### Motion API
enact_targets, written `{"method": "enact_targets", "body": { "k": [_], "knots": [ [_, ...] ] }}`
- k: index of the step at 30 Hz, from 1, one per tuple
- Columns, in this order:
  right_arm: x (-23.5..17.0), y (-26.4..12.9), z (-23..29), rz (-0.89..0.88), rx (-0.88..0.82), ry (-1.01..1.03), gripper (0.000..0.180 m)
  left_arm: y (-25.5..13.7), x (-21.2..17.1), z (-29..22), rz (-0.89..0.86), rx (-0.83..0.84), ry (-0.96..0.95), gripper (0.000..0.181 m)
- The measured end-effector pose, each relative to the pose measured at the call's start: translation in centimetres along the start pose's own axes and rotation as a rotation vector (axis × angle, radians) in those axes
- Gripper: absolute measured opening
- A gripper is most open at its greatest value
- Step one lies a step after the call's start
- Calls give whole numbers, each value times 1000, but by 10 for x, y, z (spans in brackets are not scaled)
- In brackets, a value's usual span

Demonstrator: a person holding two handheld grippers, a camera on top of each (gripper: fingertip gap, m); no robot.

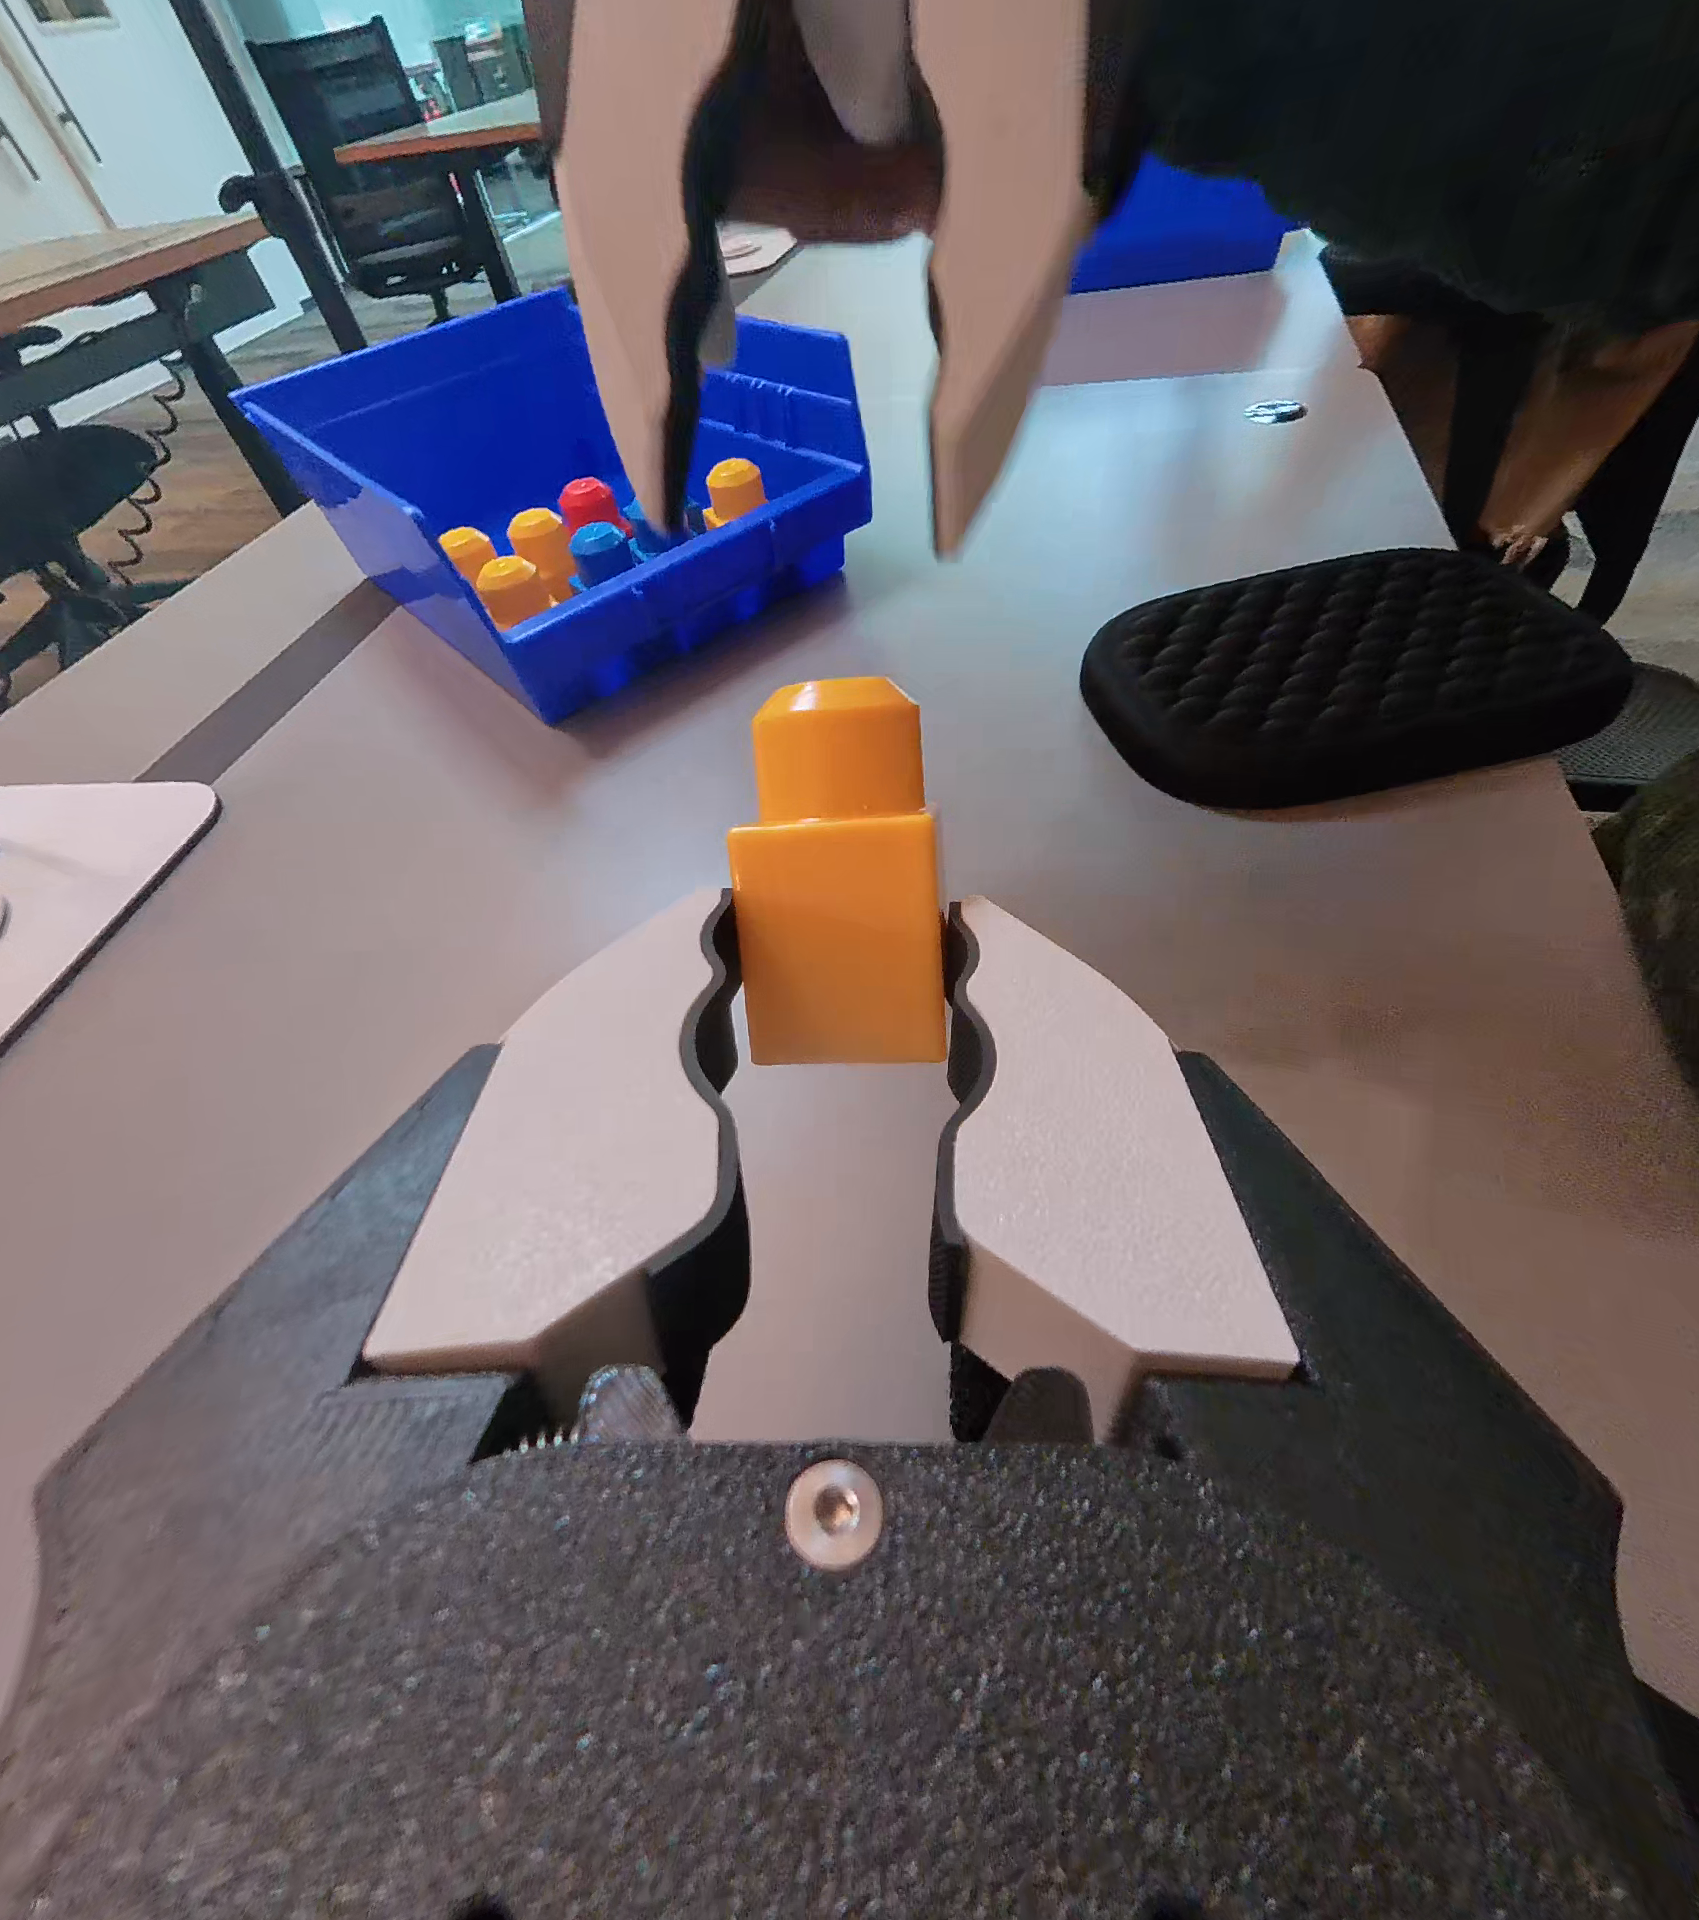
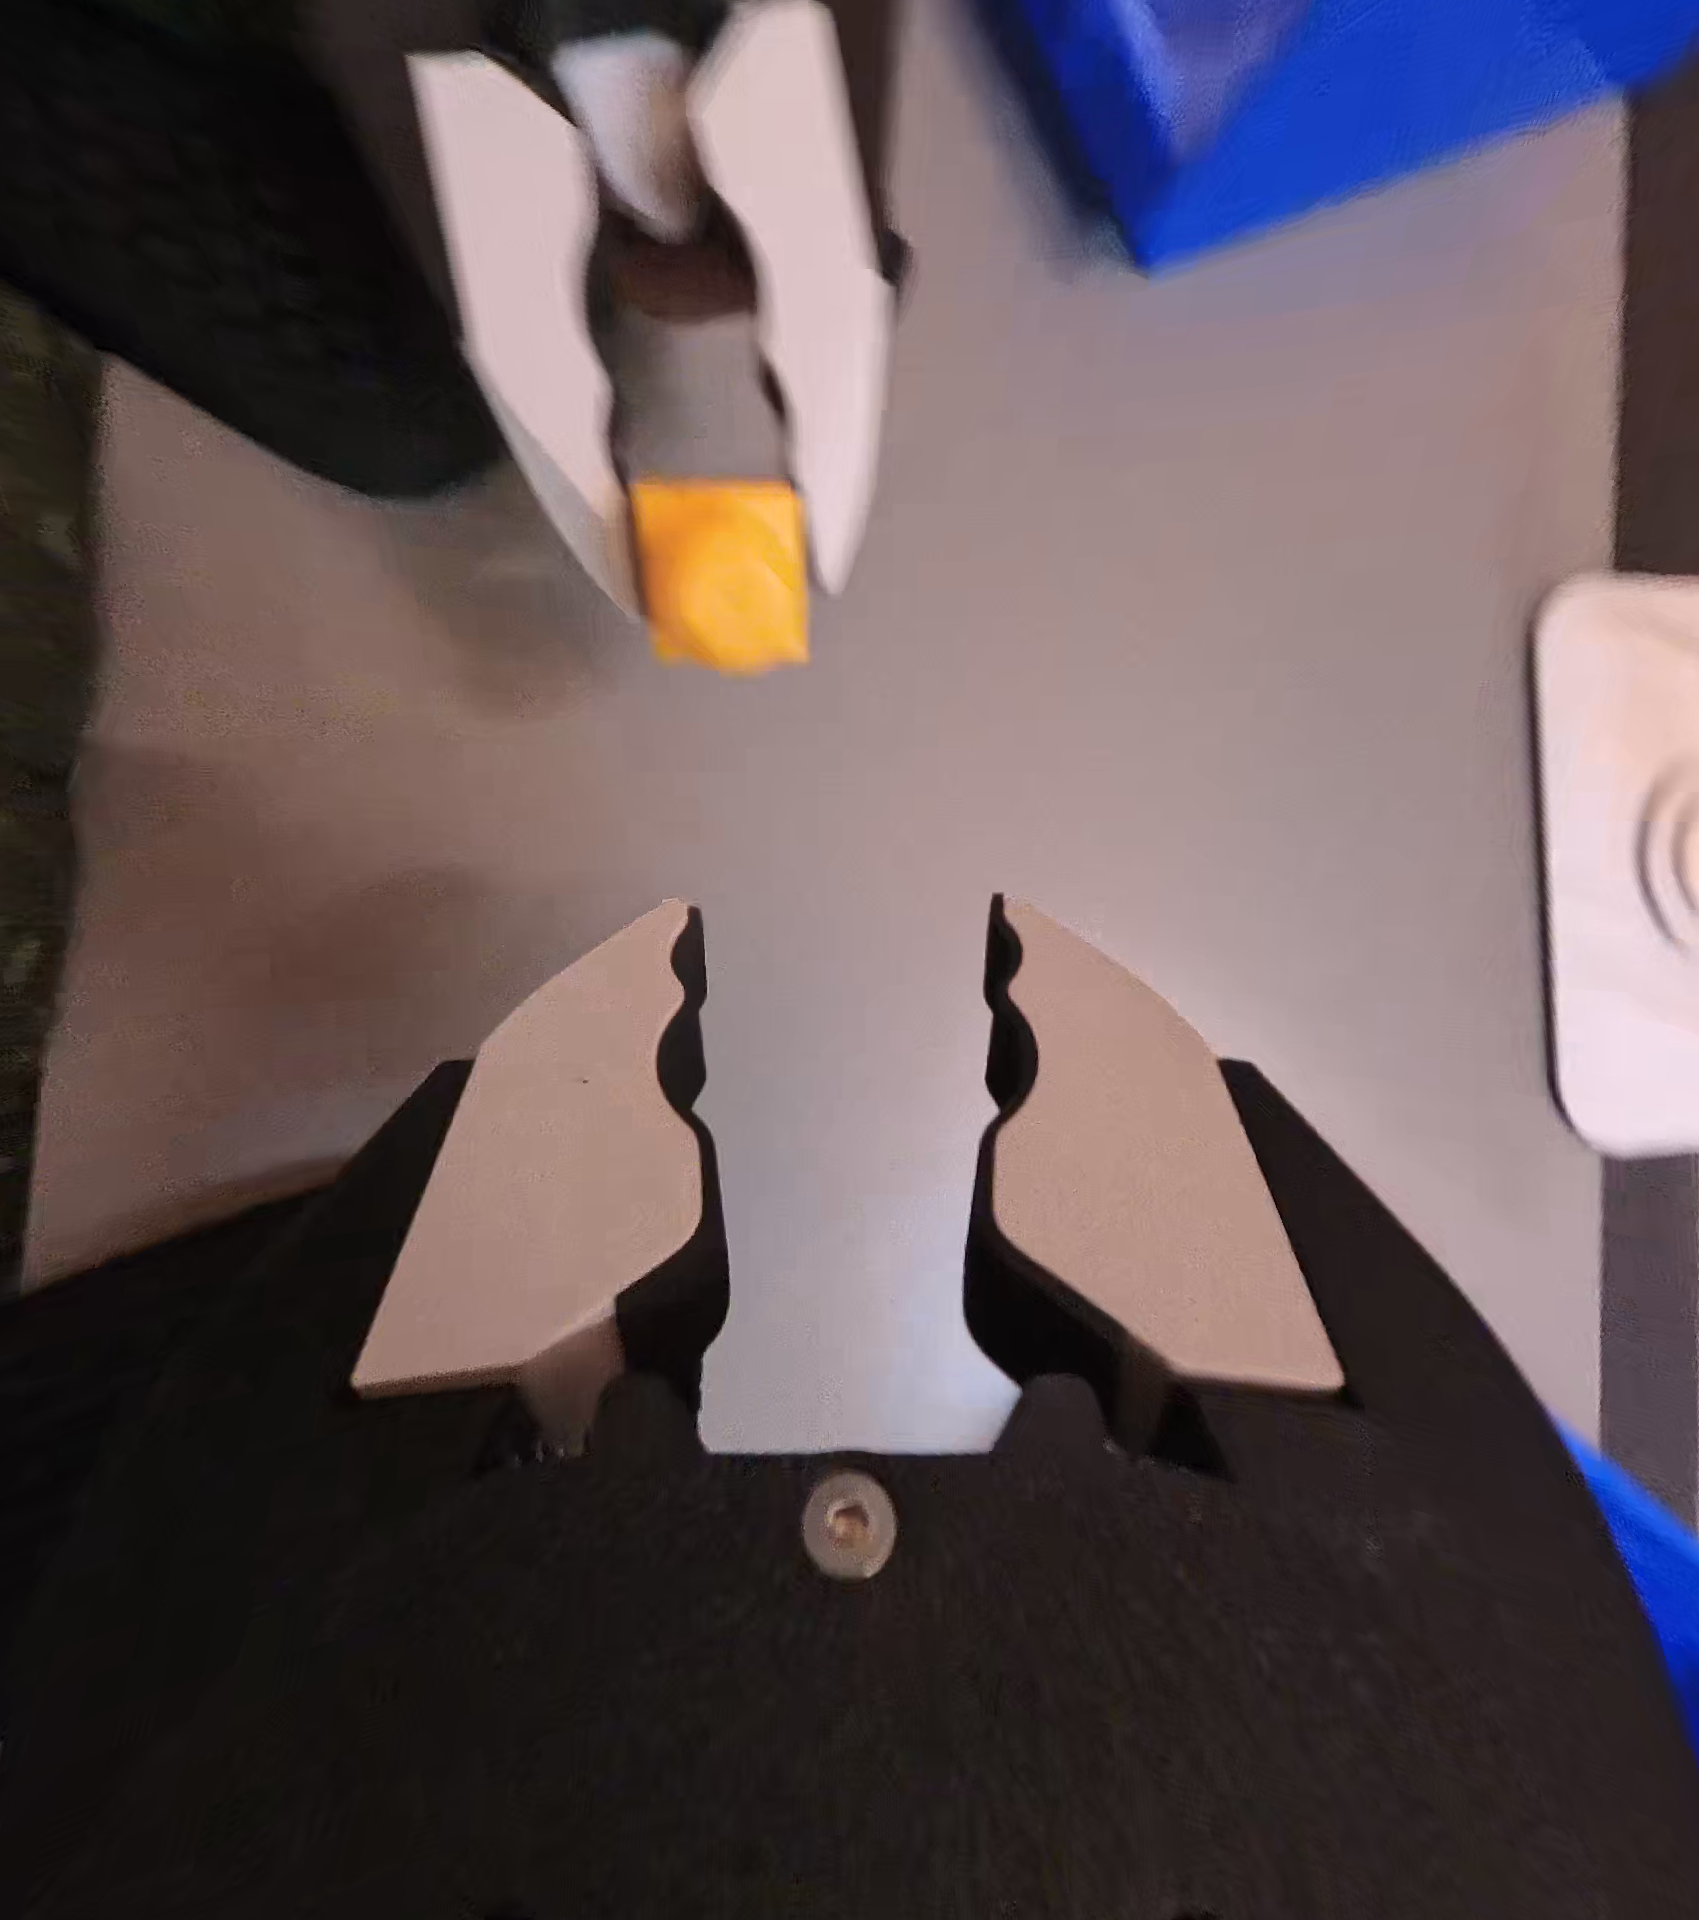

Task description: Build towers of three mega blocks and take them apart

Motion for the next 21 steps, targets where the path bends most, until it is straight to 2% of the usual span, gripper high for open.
{"method": "enact_targets", "body": {
  "k": [4, 6, 9, 12, 14, 16, 17, 21],
  "knots": [
    [32, 35, 22, -32, 44, -79, 48, 2, 0, -6, 8, 1, 40, 37],
    [40, 41, 24, -55, 61, -88, 29, 3, -2, -8, 25, 0, 58, 37],
    [39, 34, 20, -30, 68, -97, 28, 1, 4, -5, -22, 35, 59, 37],
    [27, 1, -4, 22, -2, -72, 28, -8, 9, 9, -63, 103, 23, 38],
    [4, -32, -31, 115, -81, -12, 28, -14, 14, 18, -109, 141, -23, 27],
    [-34, -67, -61, 247, -183, 69, 28, -25, 20, 31, -172, 264, -21, 5],
    [-56, -84, -76, 310, -243, 114, 28, -34, 26, 37, -229, 331, -4, 0],
    [-158, -136, -107, 550, -348, 344, 28, -61, 39, 55, -361, 462, -64, 0]
  ]
}}
Point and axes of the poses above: each gripper's, where its closed fingertips meet, y out along the fingers, x out of its top, z = x × y across the jaws, the point moved 4 cm from there along -y, back along the fingers, and after that the axes turned 7 degrees about -y, right-handed, at the moved point
